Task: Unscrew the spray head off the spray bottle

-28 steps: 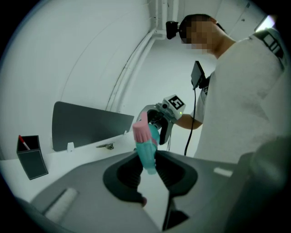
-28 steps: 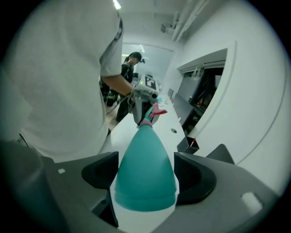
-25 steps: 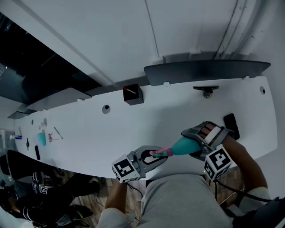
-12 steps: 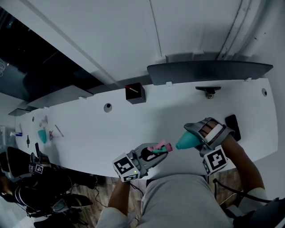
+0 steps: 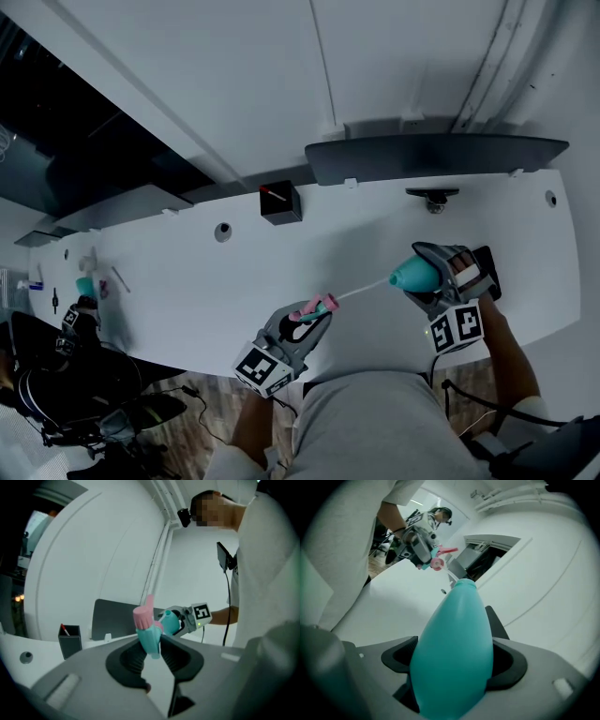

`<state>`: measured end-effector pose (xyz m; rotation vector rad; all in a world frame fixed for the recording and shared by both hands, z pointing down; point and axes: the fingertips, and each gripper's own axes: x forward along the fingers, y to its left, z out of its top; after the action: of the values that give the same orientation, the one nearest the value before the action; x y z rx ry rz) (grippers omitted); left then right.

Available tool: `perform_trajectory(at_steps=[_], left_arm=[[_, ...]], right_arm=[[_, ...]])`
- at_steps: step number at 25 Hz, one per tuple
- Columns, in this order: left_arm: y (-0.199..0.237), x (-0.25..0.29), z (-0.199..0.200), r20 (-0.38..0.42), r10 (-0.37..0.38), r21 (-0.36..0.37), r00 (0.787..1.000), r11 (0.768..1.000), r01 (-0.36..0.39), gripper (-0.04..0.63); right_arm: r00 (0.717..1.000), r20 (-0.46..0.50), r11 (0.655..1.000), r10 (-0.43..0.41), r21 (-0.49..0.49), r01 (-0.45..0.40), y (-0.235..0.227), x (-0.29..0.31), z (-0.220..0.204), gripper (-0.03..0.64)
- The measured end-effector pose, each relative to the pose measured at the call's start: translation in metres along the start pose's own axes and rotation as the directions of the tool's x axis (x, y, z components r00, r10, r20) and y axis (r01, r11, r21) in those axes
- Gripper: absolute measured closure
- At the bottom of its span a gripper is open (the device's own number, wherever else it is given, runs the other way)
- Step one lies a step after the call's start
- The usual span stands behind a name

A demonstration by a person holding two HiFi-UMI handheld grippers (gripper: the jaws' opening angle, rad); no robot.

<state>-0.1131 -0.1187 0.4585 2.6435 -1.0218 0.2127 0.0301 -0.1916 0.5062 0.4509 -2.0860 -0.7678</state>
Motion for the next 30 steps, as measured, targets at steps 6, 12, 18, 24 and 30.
perform_trajectory(at_steps=[6,12,18,24,30], left_arm=[[0.026,-0.025,0.002,0.037,0.176,-0.053,0.984,0.983,-0.174,0.506],[0.038,-0.014,-0.012,-0.011,0.402,0.098,0.916,0.912,-0.399,0.506],[0.036,0.000,-0.028,-0.013,0.593,0.072,0.805,0.803,-0.591,0.506],[0.019,-0.010,-0.042,-0.024,0.649,0.047,0.761,0.761,-0.647,0.506],[-0.005,-0.025,-0.046,0.010,0.610,0.058,0.792,0.791,-0.610,0.506]], right_arm=[[0.994,0.023,0.936,-0.103,0.340,0.089,-0.012,-0.014,-0.023,0.172],[0.975,0.079,0.787,-0.208,0.606,0.119,-0.015,-0.015,-0.010,0.172],[0.962,0.138,0.619,-0.236,0.784,0.039,0.002,-0.002,0.018,0.170],[0.952,0.160,0.552,-0.263,0.834,0.013,0.027,-0.006,0.043,0.169],[0.932,0.127,0.509,-0.340,0.858,0.069,0.032,-0.036,0.059,0.167]])
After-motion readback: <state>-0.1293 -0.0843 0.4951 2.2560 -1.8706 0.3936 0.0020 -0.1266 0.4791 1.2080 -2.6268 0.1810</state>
